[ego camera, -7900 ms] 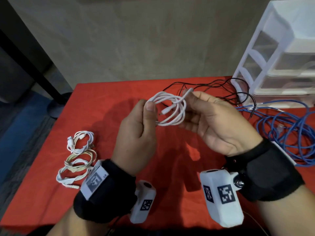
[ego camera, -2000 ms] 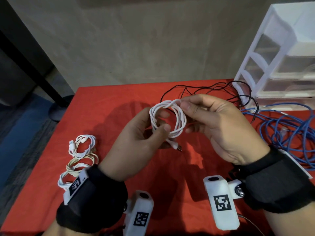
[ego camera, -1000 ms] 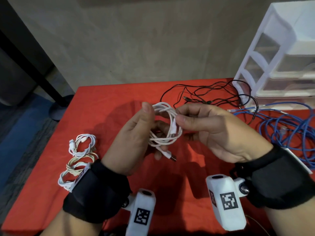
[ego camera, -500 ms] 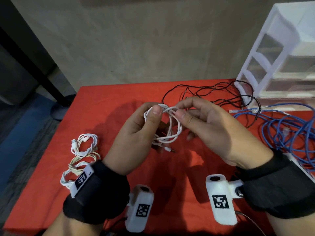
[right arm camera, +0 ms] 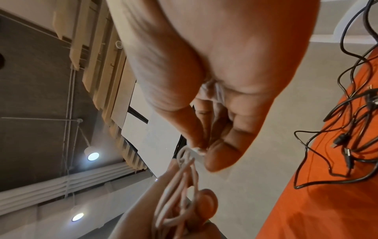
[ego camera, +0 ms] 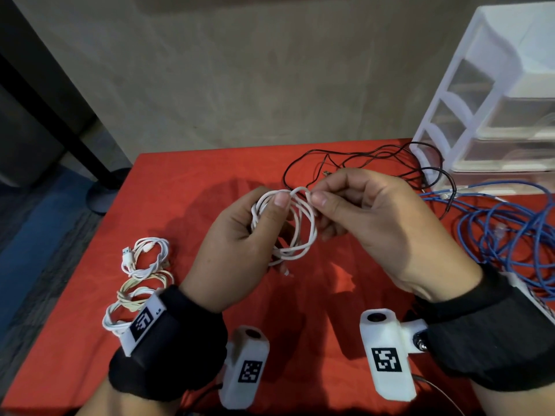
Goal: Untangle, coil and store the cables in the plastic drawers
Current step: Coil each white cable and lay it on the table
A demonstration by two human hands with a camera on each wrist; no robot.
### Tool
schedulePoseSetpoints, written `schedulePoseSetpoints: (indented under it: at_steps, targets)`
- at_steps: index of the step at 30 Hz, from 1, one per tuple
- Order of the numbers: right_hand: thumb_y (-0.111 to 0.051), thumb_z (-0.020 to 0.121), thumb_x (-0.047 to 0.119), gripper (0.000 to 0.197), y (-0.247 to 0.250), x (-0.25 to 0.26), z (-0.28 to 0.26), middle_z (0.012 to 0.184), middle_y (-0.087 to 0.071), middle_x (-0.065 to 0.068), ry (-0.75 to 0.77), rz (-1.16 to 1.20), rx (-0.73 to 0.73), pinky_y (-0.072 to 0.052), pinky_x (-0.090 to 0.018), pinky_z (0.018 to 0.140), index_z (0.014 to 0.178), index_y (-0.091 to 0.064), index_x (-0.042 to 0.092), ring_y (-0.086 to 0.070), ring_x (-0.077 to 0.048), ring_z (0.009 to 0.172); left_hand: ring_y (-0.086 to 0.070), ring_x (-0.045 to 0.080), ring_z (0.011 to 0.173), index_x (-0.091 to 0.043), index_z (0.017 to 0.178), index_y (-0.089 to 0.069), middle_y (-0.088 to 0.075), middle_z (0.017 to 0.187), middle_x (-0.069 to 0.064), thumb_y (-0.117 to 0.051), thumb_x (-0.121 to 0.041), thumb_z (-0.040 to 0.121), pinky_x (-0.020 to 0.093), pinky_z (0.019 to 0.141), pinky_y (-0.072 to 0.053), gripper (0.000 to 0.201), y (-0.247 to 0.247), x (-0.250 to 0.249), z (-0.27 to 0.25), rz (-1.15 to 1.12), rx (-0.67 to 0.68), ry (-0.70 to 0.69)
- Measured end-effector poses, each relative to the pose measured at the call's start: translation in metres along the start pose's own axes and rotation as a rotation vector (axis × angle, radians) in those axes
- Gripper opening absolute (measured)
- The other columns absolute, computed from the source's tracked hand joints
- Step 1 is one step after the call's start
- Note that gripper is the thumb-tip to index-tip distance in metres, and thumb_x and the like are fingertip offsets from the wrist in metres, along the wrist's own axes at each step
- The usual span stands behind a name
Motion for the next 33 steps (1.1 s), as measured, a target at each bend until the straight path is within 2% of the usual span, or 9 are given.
schedulePoseSetpoints:
  at_steps: [4, 8, 11, 15, 20, 24, 28, 31, 33]
  targets:
    - [-0.082, 0.082, 0.006, 0.017, -0.005, 0.001, -0.003, 0.090, -0.076, -0.014, 0.010, -0.095, 0.029, -0.057, -0.033, 0.079, 0.096, -0.071, 0.006, -0.072, -0.026, 0.081, -0.060, 0.034, 0.047, -0.006, 0.089, -0.062, -0.061, 0.062, 0.002, -0.051, -0.032, 0.106, 0.040, 0.043, -0.049, 0.033, 0.001, 0.007, 0.001, 0.122, -0.033, -0.061]
    - [-0.079, 0.087, 0.012, 0.007, -0.004, 0.001, -0.004, 0.077, -0.074, -0.012, 0.014, -0.193, 0.022, -0.051, -0.038, 0.065, 0.086, -0.073, 0.011, -0.066, -0.023, 0.065, -0.060, 0.033, 0.050, -0.009, 0.089, -0.064, -0.062, 0.066, 0.009, -0.059, -0.034, 0.101, 0.040, 0.046, -0.050, 0.028, 0.002, 0.008, 0.001, 0.170, -0.035, -0.102]
    - [-0.077, 0.089, 0.017, 0.005, -0.004, 0.004, -0.006, 0.078, -0.073, -0.010, 0.051, -0.263, 0.031, -0.051, -0.042, 0.064, 0.087, -0.074, 0.014, -0.066, -0.033, 0.071, -0.059, 0.028, 0.048, -0.010, 0.088, -0.065, -0.061, 0.063, 0.002, -0.065, -0.025, 0.097, 0.032, 0.046, -0.048, 0.017, 0.003, 0.007, 0.002, 0.180, -0.024, -0.116]
    - [-0.075, 0.090, 0.013, 0.002, -0.004, 0.007, -0.005, 0.082, -0.073, -0.010, 0.075, -0.261, 0.030, -0.052, -0.035, 0.068, 0.089, -0.074, 0.012, -0.068, -0.030, 0.078, -0.058, 0.034, 0.047, -0.008, 0.089, -0.066, -0.059, 0.061, 0.008, -0.063, -0.015, 0.100, 0.034, 0.044, -0.048, 0.014, 0.005, 0.010, 0.003, 0.183, -0.025, -0.101]
    - [-0.076, 0.090, 0.017, 0.005, -0.004, 0.011, -0.007, 0.073, -0.071, 0.001, 0.124, -0.339, -0.003, -0.049, -0.023, 0.062, 0.085, -0.073, 0.017, -0.066, -0.018, 0.068, -0.057, 0.031, 0.045, -0.001, 0.088, -0.064, -0.058, 0.062, 0.014, -0.063, -0.018, 0.099, 0.043, 0.042, -0.050, 0.020, 0.005, 0.014, 0.002, 0.180, -0.060, -0.073]
    - [-0.076, 0.088, 0.012, 0.008, -0.008, 0.016, -0.012, 0.068, -0.066, 0.002, 0.198, -0.349, -0.021, -0.049, -0.024, 0.060, 0.083, -0.071, 0.015, -0.060, -0.015, 0.061, -0.057, 0.025, 0.046, -0.012, 0.092, -0.069, -0.061, 0.062, 0.007, -0.062, -0.020, 0.098, 0.042, 0.041, -0.051, 0.013, 0.004, 0.013, 0.004, 0.158, -0.087, -0.057]
    - [-0.073, 0.093, 0.019, 0.011, -0.005, 0.010, -0.008, 0.070, -0.070, -0.006, 0.088, -0.267, 0.122, -0.046, -0.048, 0.061, 0.083, -0.074, 0.015, -0.056, -0.022, 0.060, -0.056, 0.023, 0.047, -0.007, 0.088, -0.066, -0.060, 0.062, 0.009, -0.063, -0.016, 0.099, 0.032, 0.042, -0.046, 0.015, 0.003, 0.009, 0.002, 0.063, -0.067, -0.074]
    - [-0.074, 0.087, 0.022, 0.012, -0.002, 0.005, -0.004, 0.067, -0.061, -0.004, -0.022, -0.064, 0.140, -0.043, -0.041, 0.058, 0.076, -0.071, 0.016, -0.051, -0.019, 0.064, -0.057, 0.014, 0.050, 0.002, 0.095, -0.062, -0.063, 0.063, 0.003, -0.062, -0.023, 0.095, 0.026, 0.045, -0.045, 0.025, 0.003, 0.005, 0.002, -0.022, -0.030, -0.098]
    - [-0.077, 0.081, 0.021, 0.014, -0.001, 0.000, -0.002, 0.073, -0.059, -0.009, -0.137, 0.116, 0.129, -0.044, -0.032, 0.057, 0.080, -0.066, 0.012, -0.050, -0.022, 0.068, -0.062, 0.020, 0.051, 0.002, 0.101, -0.059, -0.067, 0.066, 0.004, -0.064, -0.029, 0.099, 0.026, 0.045, -0.045, 0.031, 0.005, 0.004, 0.003, -0.076, 0.015, -0.101]
Point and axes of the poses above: each hand's wrist, its own z-axis towards the middle knuckle, its own y-axis out of the back of the hand, x = y × z, the point moved 2 cm from there along z, towards the middle knuckle
